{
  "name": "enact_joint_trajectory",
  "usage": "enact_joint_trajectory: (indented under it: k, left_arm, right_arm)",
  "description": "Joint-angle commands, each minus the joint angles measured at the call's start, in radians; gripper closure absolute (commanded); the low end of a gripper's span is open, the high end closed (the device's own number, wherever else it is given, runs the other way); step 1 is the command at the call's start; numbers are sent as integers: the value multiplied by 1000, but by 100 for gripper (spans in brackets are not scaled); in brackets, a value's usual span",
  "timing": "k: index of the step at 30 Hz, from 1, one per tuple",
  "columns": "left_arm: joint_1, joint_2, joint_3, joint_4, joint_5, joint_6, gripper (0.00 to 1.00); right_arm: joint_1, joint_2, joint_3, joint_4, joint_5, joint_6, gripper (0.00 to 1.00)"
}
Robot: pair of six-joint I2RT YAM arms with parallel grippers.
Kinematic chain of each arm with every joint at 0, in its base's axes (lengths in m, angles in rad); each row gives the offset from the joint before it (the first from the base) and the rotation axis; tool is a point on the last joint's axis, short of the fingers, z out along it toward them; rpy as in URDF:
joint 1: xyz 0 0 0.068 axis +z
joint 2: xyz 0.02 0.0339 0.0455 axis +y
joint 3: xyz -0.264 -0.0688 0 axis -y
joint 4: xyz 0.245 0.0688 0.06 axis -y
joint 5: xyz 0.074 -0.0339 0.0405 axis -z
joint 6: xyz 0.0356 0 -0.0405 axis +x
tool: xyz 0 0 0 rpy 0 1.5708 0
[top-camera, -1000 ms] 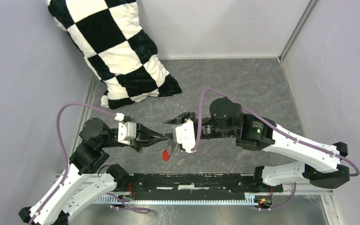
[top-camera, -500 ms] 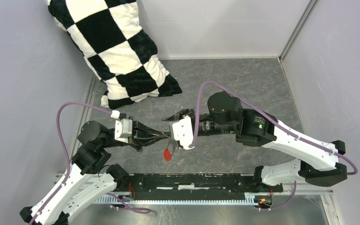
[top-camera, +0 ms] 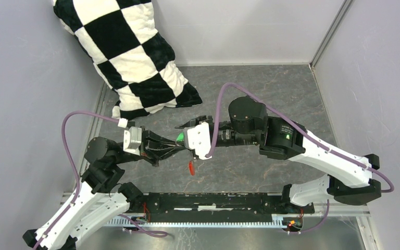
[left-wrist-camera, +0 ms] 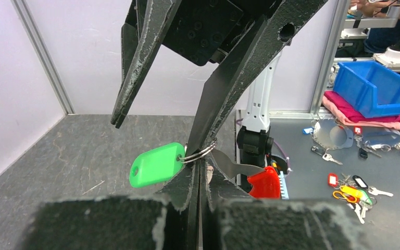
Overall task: Put the keys on the keyring
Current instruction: Insert the key onto the keyring.
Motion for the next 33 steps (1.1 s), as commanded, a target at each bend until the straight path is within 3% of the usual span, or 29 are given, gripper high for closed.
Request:
enact_joint_trajectory:
  k: [1, 33]
  left_arm:
    - [4, -12, 24, 212, -79, -49, 98]
    - [4, -29, 90, 263, -15, -13, 98]
  right_arm:
    - [16, 59, 17, -109, -13, 26, 50]
    - [-6, 60, 61, -175, -10, 5, 44]
